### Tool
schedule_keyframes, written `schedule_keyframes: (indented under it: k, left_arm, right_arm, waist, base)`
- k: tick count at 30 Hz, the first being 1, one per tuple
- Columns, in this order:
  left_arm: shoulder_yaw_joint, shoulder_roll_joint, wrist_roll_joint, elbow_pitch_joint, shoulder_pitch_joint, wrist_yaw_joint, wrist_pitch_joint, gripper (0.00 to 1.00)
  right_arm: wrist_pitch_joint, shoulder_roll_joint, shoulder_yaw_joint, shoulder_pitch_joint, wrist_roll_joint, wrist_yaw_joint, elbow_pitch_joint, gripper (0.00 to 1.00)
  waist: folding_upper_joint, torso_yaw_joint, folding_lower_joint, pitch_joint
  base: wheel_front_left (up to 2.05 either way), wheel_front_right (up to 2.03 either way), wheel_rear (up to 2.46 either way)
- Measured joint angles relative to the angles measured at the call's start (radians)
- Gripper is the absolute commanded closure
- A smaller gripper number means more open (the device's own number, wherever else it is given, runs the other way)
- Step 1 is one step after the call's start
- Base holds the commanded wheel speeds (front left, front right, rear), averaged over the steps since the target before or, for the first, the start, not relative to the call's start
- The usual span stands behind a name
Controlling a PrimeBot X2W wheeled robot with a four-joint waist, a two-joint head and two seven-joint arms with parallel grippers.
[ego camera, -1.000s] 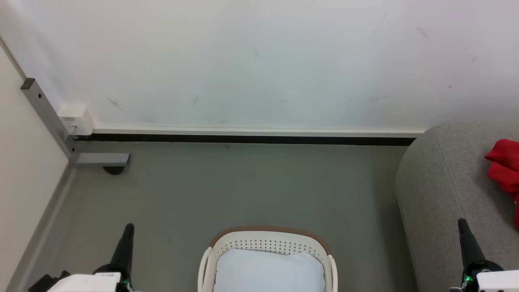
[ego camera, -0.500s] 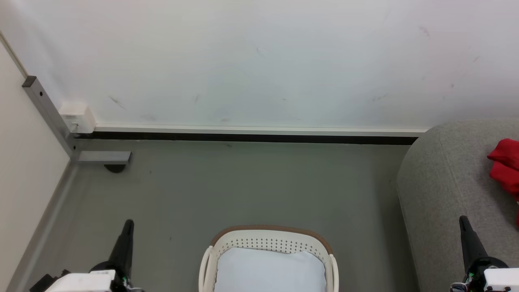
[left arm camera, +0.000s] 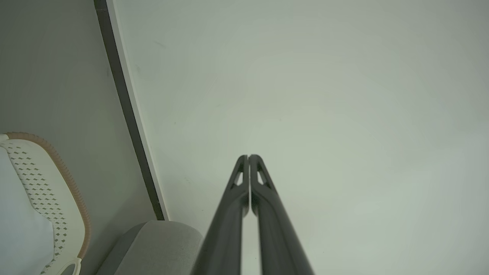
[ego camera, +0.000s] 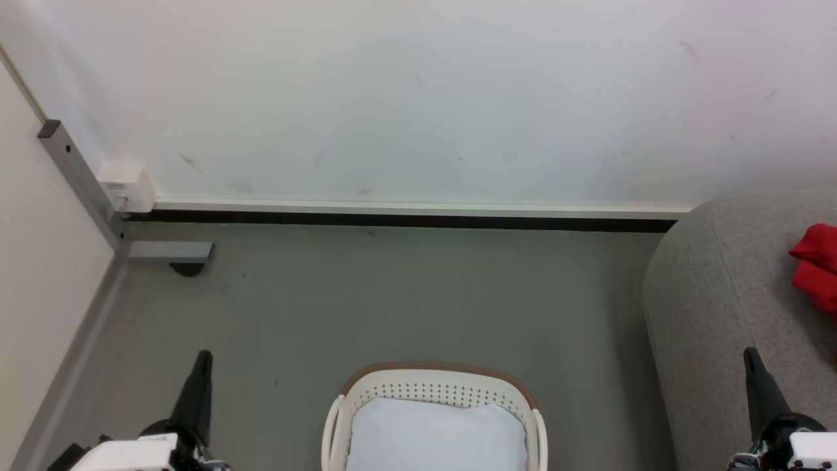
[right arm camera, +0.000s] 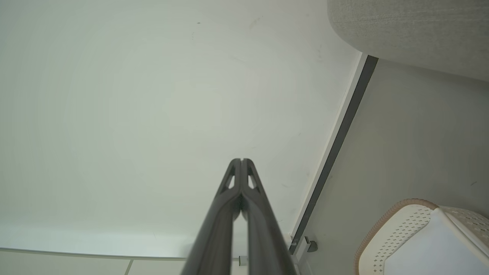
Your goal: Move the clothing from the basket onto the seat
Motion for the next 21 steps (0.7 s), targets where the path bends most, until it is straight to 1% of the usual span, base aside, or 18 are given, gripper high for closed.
schedule_keyframes:
  k: [21]
  left_arm:
    - [0.000,0.000,0.000,0.000,0.000,0.000,0.000,1.00]
  right_arm:
    - [0.004,0.003,-0.004,0.000,0.000,0.000,0.000,1.00]
  waist:
    - [0.0000,0.000,0.0000,0.000]
  base:
    - [0.00,0.00,0.00]
